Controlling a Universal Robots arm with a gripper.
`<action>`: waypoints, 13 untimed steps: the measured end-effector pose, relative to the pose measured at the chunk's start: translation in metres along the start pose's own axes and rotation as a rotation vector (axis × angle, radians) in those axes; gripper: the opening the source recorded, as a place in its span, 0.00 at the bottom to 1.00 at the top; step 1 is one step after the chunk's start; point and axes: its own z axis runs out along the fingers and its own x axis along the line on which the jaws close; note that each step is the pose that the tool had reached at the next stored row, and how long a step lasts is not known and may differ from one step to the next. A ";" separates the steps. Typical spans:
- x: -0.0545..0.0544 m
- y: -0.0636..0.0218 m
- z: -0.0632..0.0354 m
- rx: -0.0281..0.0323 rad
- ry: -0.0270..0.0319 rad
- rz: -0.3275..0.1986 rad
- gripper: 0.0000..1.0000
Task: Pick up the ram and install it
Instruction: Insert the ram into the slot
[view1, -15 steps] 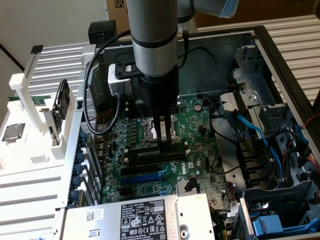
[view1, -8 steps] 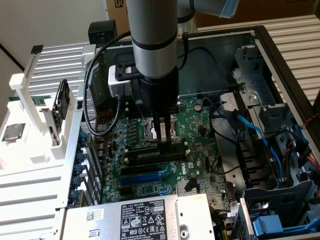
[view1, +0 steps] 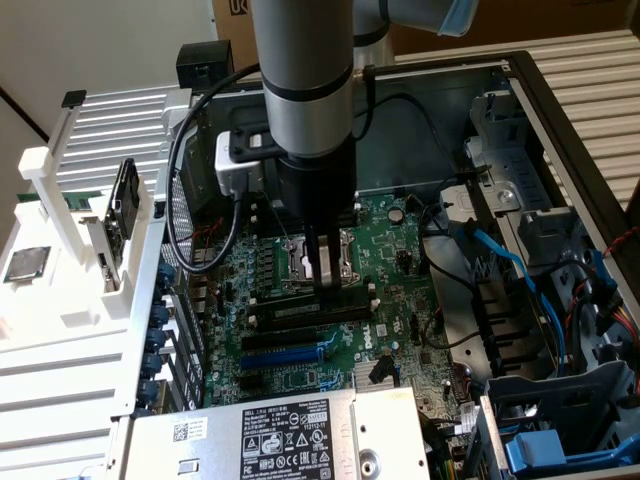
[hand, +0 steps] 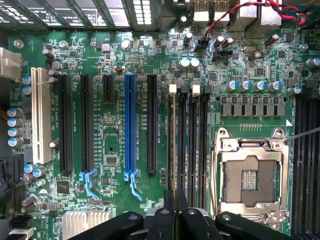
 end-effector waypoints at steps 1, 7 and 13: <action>0.000 0.0001 -0.0001 -0.0002 0.0001 0.000 0.12; 0.000 0.0007 -0.0004 -0.0003 0.0002 0.000 0.12; 0.000 0.0007 -0.0004 -0.0004 0.0005 0.000 0.12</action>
